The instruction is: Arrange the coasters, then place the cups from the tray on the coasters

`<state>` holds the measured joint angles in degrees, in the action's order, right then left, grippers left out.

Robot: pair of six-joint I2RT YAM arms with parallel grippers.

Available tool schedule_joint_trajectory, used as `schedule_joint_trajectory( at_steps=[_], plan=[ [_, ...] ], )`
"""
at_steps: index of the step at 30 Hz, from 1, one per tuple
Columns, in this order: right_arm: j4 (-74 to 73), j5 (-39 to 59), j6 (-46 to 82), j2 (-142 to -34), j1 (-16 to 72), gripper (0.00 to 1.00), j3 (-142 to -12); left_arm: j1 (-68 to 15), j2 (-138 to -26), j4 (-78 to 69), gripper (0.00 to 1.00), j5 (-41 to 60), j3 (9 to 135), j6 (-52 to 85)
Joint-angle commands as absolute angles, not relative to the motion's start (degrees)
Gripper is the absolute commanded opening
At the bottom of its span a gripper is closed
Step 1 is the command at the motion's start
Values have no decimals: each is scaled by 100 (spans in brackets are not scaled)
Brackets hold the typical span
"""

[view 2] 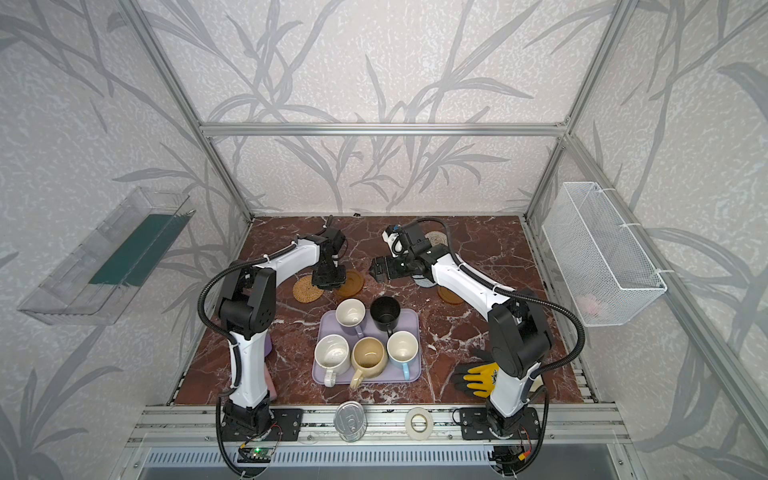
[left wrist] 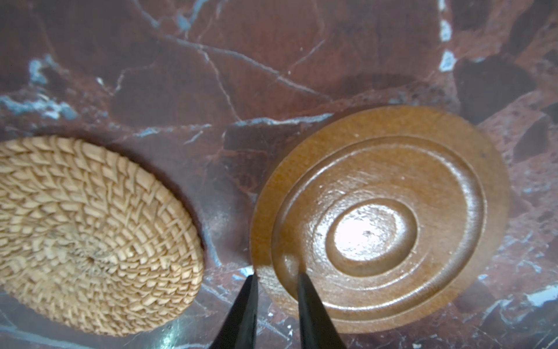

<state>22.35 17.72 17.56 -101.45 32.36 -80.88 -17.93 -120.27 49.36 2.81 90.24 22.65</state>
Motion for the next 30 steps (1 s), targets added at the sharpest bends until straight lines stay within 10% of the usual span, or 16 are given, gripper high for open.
schedule_joint_trajectory(
  at_steps=[1, 30],
  plan=[
    [2285, 1874, 1786, -10211, 3260, 99, -8288, -1767, -11846, 5169, 25, 183, 8905, 2275],
    [2437, 1221, 1612, -9950, 3204, 99, -8203, -1723, -11126, 5542, 64, 85, 9812, 2439]
  ],
)
